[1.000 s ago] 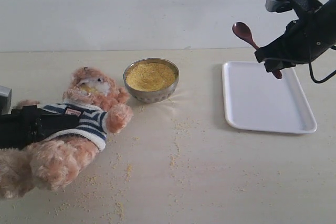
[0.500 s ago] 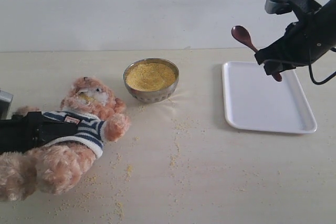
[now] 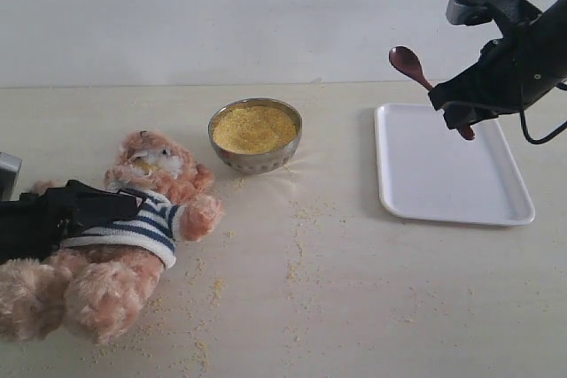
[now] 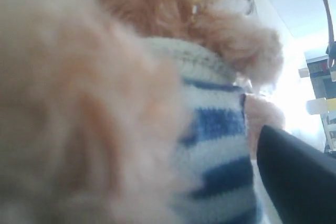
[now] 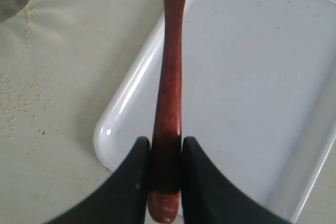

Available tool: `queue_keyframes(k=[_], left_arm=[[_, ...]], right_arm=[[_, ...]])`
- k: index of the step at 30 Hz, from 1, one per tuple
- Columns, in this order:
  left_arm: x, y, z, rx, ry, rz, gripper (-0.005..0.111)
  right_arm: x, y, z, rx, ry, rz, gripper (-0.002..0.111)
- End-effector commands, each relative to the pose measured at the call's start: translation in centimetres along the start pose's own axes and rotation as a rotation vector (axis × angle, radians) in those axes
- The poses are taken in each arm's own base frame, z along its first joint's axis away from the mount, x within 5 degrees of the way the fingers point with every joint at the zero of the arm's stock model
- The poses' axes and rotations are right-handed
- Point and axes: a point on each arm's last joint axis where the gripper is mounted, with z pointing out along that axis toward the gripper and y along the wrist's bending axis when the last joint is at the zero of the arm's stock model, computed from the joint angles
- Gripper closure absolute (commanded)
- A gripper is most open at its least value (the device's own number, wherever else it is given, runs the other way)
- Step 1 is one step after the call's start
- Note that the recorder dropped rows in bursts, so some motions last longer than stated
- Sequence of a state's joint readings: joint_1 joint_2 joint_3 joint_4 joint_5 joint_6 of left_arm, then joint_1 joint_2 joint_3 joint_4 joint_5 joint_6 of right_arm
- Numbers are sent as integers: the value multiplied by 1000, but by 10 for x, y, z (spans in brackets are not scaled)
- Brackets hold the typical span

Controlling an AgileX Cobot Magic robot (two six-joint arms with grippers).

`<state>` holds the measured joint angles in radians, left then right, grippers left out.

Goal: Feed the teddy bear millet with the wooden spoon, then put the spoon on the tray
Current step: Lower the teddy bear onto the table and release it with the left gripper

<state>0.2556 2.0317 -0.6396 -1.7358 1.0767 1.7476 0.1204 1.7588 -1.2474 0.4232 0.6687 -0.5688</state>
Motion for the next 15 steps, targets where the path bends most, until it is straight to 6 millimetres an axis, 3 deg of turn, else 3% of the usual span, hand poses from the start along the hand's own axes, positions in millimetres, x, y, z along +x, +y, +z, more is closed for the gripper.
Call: queue_keyframes(k=[1,10,15], left_arm=[[-2,-5,-1,53,-20,-6,17],[-5,-2,-6,58,-44,14,18],[-28,8,-28,77,-153,-30,21]], right_arm=[[1,-2,-2,1,-1,0,109],[1,-1,-2,-2,1,1,109],[1,-1,-2,-5,-1,4,109]])
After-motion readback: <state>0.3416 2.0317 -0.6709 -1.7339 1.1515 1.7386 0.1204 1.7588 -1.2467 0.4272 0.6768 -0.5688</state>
